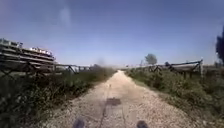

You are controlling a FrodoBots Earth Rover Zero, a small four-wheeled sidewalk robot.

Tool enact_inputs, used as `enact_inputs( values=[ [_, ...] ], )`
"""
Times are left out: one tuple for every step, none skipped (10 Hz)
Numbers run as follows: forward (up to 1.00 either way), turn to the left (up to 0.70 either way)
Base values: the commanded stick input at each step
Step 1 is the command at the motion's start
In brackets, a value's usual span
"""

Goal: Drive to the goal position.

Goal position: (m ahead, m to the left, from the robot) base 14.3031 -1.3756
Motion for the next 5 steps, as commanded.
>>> enact_inputs(
  values=[
    [0.70, 0.00],
    [0.70, 0.00],
    [0.70, 0.00],
    [0.70, 0.00],
    [0.70, 0.00]
  ],
)
